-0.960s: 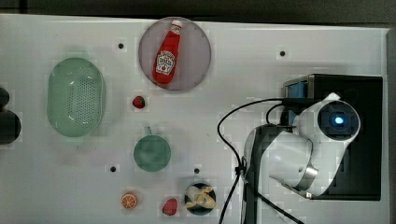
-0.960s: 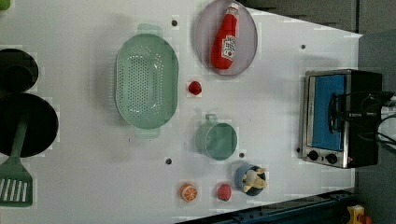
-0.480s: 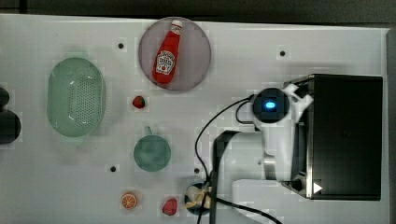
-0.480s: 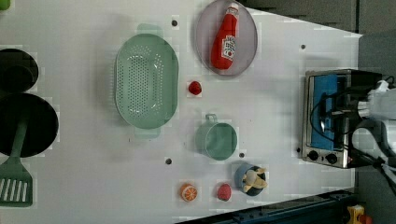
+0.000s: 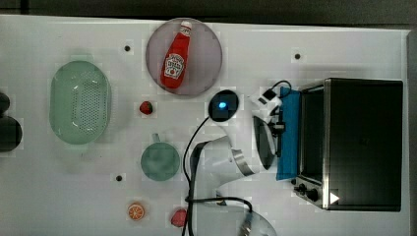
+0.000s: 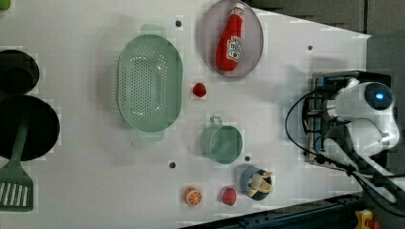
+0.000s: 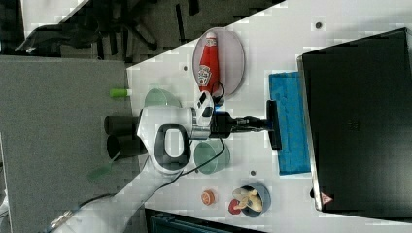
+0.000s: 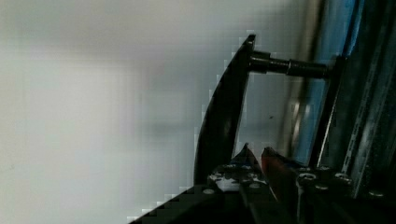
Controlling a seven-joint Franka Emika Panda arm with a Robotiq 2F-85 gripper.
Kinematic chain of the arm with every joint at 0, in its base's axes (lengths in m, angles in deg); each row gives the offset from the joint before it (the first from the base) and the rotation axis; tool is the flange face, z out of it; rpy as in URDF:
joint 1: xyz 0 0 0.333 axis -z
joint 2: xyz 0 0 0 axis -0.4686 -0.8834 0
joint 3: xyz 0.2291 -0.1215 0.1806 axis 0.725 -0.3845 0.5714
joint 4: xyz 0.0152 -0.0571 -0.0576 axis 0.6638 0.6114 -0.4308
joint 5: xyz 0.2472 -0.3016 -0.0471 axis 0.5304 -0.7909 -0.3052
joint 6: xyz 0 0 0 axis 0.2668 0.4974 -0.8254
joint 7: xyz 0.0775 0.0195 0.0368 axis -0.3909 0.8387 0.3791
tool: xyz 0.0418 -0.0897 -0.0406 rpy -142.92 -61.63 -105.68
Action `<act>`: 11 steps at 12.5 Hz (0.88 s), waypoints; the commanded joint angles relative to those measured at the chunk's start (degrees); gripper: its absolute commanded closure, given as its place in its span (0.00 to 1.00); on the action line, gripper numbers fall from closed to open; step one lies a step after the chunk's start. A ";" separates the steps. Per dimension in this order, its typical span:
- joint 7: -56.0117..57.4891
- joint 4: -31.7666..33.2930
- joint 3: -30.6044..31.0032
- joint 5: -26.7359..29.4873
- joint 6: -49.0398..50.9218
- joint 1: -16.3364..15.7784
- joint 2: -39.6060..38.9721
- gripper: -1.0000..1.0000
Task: Flap open oven.
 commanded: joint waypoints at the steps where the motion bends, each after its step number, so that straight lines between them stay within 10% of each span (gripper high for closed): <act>1: -15.37 -0.21 0.30 -5.90 -0.10 -3.14 -2.91 0.82; 11: -35.83 -5.68 0.33 -19.87 3.44 -11.06 -17.29 0.82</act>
